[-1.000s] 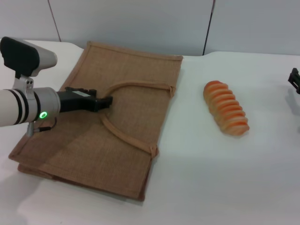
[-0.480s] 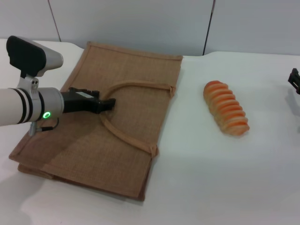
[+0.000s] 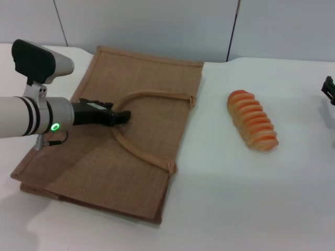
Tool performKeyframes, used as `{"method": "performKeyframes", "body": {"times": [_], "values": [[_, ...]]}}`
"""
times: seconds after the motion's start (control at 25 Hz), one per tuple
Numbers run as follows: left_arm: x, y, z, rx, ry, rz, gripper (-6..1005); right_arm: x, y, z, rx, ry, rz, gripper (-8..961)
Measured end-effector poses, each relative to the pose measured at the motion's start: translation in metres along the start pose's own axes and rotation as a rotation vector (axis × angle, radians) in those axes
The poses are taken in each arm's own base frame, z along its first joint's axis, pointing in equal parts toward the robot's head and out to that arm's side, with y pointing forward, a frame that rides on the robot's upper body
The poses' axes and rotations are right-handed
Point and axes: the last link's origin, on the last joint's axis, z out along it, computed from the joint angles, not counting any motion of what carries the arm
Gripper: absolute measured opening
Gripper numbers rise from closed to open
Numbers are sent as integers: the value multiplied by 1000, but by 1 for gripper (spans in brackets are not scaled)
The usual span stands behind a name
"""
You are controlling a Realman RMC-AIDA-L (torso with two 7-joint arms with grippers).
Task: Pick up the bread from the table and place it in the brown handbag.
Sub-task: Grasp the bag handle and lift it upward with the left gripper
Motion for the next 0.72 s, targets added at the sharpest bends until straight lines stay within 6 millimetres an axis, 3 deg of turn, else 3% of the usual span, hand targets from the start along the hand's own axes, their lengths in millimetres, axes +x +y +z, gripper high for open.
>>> {"method": "performKeyframes", "body": {"times": [0.28,0.48,0.72], "values": [[0,0,0,1,1,-3,546,0,0,0,0,-1,0,867],[-1,0,0,2,1,-6,351,0,0,0,-1,-1,0,867],[2,1,0,6,14,3,314,0,0,0,-1,3,0,868]]}}
